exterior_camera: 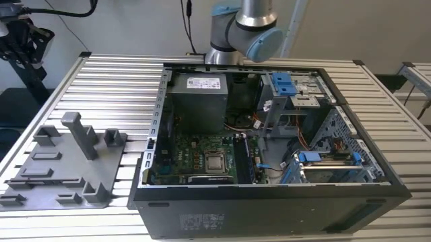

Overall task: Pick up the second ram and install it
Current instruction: 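Reach for the second ram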

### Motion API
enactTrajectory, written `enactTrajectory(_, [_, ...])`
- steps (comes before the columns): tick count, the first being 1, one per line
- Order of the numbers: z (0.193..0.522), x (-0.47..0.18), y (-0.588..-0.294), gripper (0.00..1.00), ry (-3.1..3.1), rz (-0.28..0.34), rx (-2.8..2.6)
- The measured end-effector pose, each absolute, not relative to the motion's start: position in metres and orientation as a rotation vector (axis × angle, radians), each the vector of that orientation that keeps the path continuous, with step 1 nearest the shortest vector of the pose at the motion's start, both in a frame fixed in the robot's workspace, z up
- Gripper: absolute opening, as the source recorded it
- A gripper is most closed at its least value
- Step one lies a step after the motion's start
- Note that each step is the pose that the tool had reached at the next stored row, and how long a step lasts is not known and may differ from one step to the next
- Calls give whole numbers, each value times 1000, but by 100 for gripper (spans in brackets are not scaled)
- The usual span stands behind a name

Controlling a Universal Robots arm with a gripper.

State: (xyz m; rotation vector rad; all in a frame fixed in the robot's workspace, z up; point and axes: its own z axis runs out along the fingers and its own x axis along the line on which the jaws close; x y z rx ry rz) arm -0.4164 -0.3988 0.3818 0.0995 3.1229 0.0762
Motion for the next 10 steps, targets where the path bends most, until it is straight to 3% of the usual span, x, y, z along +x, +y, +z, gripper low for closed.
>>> enactTrajectory(10, [379,-436,-399,11,3125,77,29])
